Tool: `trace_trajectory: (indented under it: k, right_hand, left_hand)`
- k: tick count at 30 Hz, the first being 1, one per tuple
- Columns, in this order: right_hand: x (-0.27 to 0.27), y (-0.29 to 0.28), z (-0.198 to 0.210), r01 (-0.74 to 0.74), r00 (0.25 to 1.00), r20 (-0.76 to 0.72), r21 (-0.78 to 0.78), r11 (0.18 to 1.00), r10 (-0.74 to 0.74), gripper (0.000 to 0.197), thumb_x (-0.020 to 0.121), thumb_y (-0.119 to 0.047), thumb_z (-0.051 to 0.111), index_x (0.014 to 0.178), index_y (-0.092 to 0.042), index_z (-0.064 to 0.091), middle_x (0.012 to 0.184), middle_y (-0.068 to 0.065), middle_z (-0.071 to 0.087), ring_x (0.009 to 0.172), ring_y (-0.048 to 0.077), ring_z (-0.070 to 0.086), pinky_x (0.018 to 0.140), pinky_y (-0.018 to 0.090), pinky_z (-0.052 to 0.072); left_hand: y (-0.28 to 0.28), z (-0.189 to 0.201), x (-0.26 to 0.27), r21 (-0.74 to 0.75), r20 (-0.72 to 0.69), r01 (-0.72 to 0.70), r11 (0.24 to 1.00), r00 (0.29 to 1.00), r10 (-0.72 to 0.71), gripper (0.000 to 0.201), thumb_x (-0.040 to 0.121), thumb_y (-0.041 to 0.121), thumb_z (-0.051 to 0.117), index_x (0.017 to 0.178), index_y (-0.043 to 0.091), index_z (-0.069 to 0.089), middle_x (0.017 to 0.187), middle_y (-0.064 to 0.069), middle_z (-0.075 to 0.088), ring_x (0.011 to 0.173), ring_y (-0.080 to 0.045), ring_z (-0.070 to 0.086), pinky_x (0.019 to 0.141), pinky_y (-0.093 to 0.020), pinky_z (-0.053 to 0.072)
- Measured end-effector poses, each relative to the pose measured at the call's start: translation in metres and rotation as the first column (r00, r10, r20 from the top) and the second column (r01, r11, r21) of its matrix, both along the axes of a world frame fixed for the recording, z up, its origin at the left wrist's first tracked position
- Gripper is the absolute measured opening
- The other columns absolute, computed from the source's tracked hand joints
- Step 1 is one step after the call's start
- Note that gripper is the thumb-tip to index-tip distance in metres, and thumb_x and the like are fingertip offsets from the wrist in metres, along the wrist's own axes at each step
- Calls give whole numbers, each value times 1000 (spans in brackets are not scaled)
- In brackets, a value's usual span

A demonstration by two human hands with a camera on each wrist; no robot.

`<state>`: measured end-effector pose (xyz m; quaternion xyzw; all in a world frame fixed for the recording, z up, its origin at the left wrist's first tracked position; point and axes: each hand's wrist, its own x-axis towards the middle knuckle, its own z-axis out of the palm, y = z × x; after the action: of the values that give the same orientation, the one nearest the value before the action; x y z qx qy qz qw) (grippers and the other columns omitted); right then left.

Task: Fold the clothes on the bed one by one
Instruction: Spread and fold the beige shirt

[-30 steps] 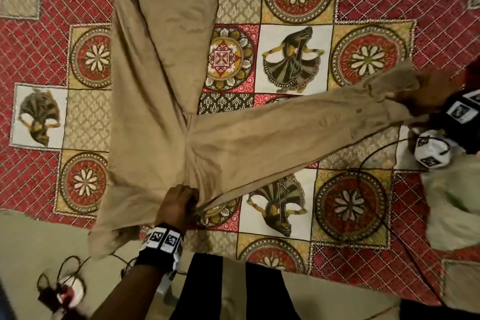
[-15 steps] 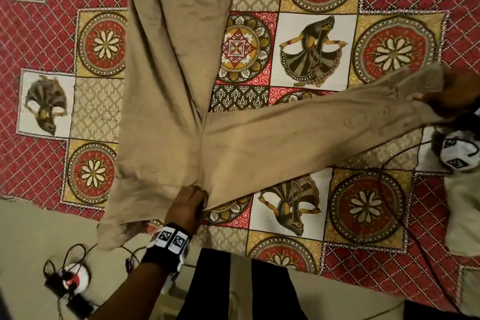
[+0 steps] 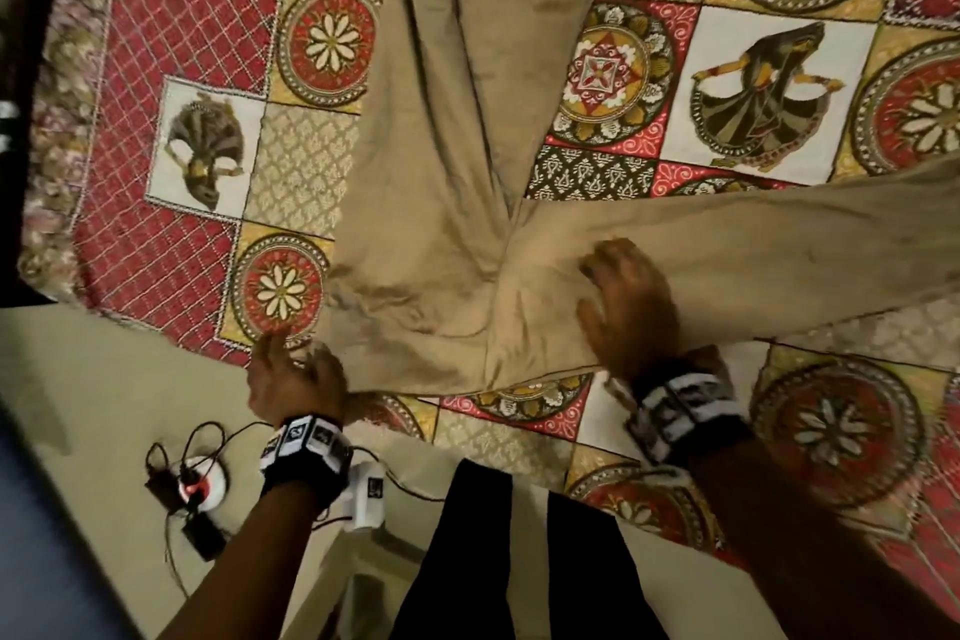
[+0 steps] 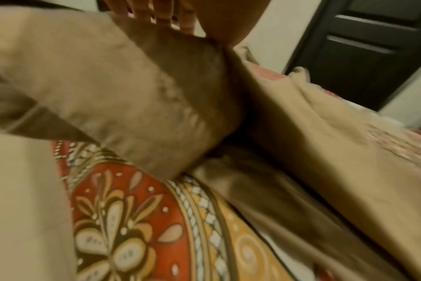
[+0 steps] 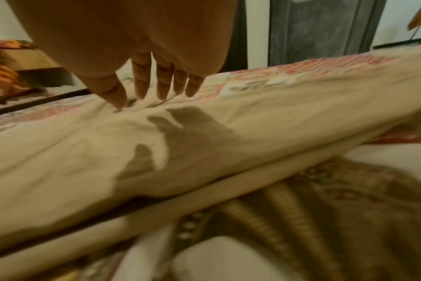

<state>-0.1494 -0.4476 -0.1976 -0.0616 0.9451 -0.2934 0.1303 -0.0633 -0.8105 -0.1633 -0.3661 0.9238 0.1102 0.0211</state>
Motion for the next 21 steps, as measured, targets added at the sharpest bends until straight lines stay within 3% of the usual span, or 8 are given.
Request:
trace_trajectory:
  k: [2,4,6,9,12,17,19,21]
  right_hand:
    - [-4,-48,-9,-78,996,-39,-28,997,77,55,88,-22,63,140,-7,53,151,16,48,144,34,38,115,48,36]
    - [-14,-62,-30,-41,999,-21,63,997,42,66,96,-34,56,154,-9,36,162,14,33,151,31,26,122,49,27]
    - [-15,-61,-49,29,1000,6,155,988,-31,76,100,-52,44,160,-12,20,167,12,19,155,29,16,124,49,18]
    - [-7,-38,-60,-4,1000,20,319,948,-3,87,99,-67,34,162,-15,5,170,6,2,157,24,0,126,50,7]
    - [-1,-19,-58,-9,1000,17,392,920,3,92,97,-70,34,162,-14,1,170,5,-3,157,22,-4,126,51,6]
    - [-5,-25,-53,69,997,9,371,926,-78,89,96,-68,33,162,-12,13,170,8,9,157,24,5,125,52,10]
    - [-18,-40,-45,216,976,-77,318,923,-202,78,96,-62,42,156,-12,32,164,9,28,152,26,22,123,49,15]
    - [-48,-56,-31,324,945,-140,256,911,-296,59,97,-53,50,142,-15,50,147,9,51,138,27,41,116,49,25]
  left_hand:
    - [-19,-10,5,124,20,-205,971,979,204,77,79,57,55,140,11,50,133,-19,58,121,-38,54,100,-45,43]
    - [-22,-22,8,328,25,-320,889,944,330,84,74,67,61,138,15,52,124,-16,64,115,-34,60,96,-40,46]
    - [-24,-29,15,421,95,-292,859,956,278,76,76,64,66,130,10,60,119,-19,66,112,-35,61,89,-36,44]
    - [-33,-36,34,381,122,-229,896,973,196,72,75,60,53,120,5,67,110,-26,67,104,-41,61,85,-39,44]
    - [-45,-36,46,464,94,-180,867,984,154,77,71,67,51,119,9,66,100,-17,67,86,-33,64,76,-38,50]
    - [-83,-34,39,485,-7,204,851,973,-229,63,68,45,64,126,18,57,113,-8,59,100,-34,59,83,-48,52]
    - [-88,-27,9,411,-61,309,858,948,-313,61,67,45,61,120,15,59,110,-8,57,102,-31,55,87,-46,48]
    - [-74,-17,-35,408,-82,439,800,891,-447,44,78,43,55,114,21,64,108,-3,59,101,-27,54,85,-42,47]
